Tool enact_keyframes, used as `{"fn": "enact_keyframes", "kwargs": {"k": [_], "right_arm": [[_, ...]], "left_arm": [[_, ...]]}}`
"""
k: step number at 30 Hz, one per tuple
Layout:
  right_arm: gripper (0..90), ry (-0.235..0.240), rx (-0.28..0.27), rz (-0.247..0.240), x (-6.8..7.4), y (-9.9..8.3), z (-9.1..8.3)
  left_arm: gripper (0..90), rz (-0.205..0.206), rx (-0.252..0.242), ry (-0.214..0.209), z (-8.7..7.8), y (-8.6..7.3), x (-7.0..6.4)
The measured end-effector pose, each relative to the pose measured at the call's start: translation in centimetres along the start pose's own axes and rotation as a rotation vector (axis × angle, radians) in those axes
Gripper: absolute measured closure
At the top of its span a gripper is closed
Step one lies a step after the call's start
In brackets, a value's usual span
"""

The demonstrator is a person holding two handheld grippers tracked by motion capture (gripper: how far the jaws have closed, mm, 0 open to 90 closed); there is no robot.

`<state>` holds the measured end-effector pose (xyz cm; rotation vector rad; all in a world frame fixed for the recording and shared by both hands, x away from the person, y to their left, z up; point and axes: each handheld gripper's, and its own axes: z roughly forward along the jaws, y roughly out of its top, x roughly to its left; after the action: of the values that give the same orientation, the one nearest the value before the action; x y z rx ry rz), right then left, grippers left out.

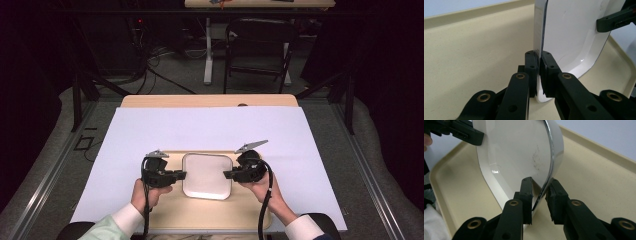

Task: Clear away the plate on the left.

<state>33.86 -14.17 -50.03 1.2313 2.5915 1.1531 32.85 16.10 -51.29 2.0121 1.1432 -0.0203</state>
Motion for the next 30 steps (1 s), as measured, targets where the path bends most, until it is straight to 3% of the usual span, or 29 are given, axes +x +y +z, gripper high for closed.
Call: {"fn": "enact_keyframes", "kwargs": {"k": [17,24,30], "right_arm": [[67.6,-0.052,0.062,-0.02,-0.9,0.5,1.8],[66.5,-0.087,0.093,-0.034,-1.4,0.5,2.5],[66.1,-0.09,0.118,-0.03,-1.5,0.4,2.8]], "left_arm": [[82.2,0.019,0.001,0.05,1.1,0.1,0.4],[80.2,0.012,0.02,0.057,1.7,0.0,0.7],[79.4,0.01,0.046,0.058,2.0,0.0,0.9]]}}
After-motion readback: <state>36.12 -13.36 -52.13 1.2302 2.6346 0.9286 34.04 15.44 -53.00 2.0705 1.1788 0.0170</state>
